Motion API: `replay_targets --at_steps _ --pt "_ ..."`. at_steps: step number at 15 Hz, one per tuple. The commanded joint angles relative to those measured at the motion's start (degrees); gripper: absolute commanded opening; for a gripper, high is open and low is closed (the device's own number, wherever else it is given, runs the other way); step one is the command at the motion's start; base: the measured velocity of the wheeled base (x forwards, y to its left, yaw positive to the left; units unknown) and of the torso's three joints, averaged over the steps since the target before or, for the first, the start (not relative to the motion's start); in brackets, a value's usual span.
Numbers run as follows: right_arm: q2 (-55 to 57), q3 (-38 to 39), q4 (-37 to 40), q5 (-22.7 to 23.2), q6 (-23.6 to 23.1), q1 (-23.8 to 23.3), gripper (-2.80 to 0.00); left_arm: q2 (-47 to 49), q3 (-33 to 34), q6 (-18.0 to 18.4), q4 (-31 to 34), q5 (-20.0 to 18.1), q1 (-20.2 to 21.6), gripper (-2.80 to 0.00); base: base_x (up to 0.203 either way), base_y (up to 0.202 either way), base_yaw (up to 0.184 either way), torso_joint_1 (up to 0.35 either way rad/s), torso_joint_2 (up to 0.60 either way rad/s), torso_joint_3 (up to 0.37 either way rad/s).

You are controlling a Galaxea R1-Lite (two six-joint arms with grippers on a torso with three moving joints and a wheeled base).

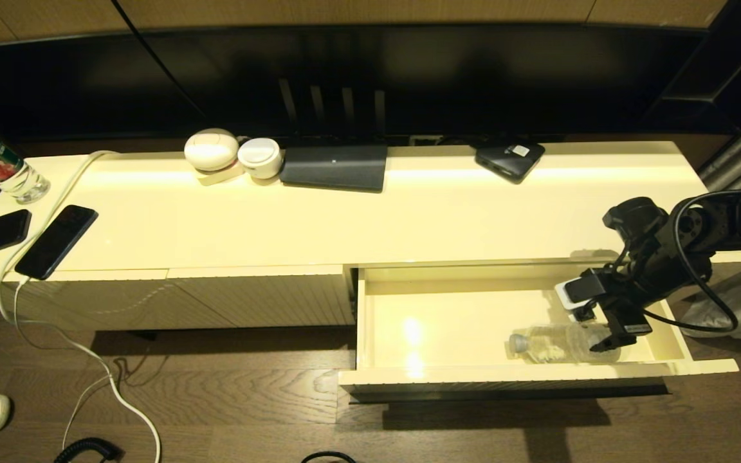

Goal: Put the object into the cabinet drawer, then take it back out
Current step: Take the mineral water out of the drawer and put it on the table

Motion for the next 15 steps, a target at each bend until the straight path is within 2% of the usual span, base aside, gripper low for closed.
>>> replay_targets --at_steps 1,15 --pt "1.26 -0.07 -0.05 0.07 -0.38 0.24 0.00 0.00 0.17 0.00 0.00 0.00 0.00 -2.80 0.000 0.000 0.000 0.000 0.00 0.000" --pt "2.48 -1.11 -0.13 0.41 1.51 1.56 0.00 0.00 0.15 0.00 0.00 -0.03 0.00 -2.80 0.000 0.000 0.000 0.000 0.00 0.000"
